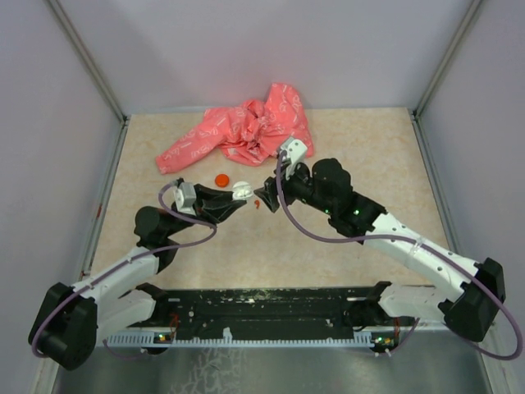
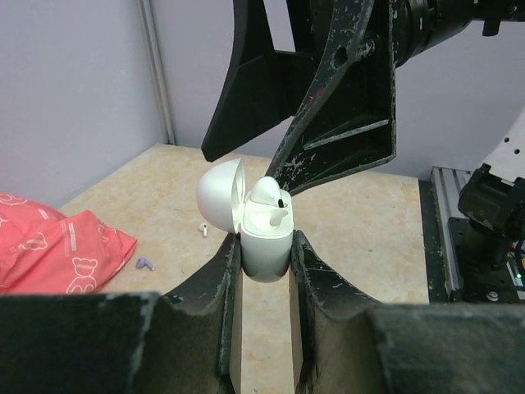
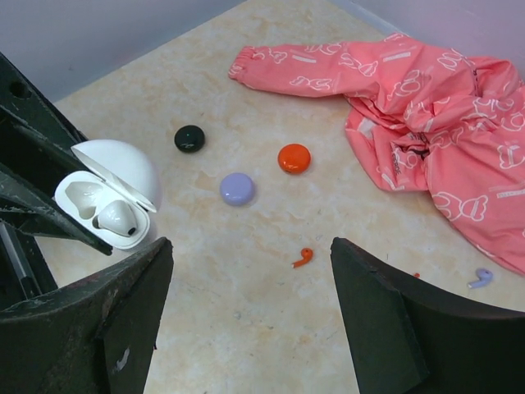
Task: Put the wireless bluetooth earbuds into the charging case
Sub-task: Place the earbud in the charging case, then pick up the earbud from the center of the board.
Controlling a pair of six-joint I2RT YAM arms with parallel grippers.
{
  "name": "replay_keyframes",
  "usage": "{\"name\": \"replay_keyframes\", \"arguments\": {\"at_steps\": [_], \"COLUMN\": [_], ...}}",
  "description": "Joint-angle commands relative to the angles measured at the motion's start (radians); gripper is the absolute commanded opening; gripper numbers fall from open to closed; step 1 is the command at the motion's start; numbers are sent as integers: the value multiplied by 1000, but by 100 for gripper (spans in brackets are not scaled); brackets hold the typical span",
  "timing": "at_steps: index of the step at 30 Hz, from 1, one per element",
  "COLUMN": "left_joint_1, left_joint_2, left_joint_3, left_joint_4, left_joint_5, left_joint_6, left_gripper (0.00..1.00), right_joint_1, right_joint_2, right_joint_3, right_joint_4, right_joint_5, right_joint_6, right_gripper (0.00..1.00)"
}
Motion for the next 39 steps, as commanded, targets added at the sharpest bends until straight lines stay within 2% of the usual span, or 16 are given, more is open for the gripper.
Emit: {"name": "replay_keyframes", "arguments": {"at_steps": [1, 5, 7, 9, 12, 19, 26, 33, 37, 39], "left_joint_1": [1, 0, 1, 0, -1, 1, 0, 0, -1, 0], "left_joint_2": [-9, -27, -38, -40, -39, -32, -30, -21, -15, -12], "left_joint_3": [32, 53, 58, 65, 76, 89, 93, 96, 96, 97], "left_joint_4": [-26, -137, -161, -192, -236, -266, -273, -278, -277, -277], "left_joint_5": [-13, -101, -126, -145, -163, -170, -159, -146, -142, -138], "left_joint_6": [9, 43, 56, 67, 75, 78, 78, 78, 78, 78], "left_gripper": [0, 0, 0, 0, 0, 0, 0, 0, 0, 0], "right_joint_1": [-54, -151, -191, -221, -278, -459, -608, -639, -648, -651], "right_joint_2": [-3, 64, 93, 117, 147, 235, 424, 691, 771, 798], "right_joint_3": [57, 105, 111, 102, 69, 32, 84, 221, 282, 305], "right_joint_4": [-37, -172, -201, -198, -148, -81, -73, -109, -109, -120], "right_joint_5": [-32, 17, 30, 53, 56, 67, 181, 245, 259, 281], "right_joint_6": [27, 77, 94, 125, 179, 231, 342, 374, 400, 407], "right_gripper": [79, 86, 87, 87, 98, 98, 85, 64, 52, 50]}}
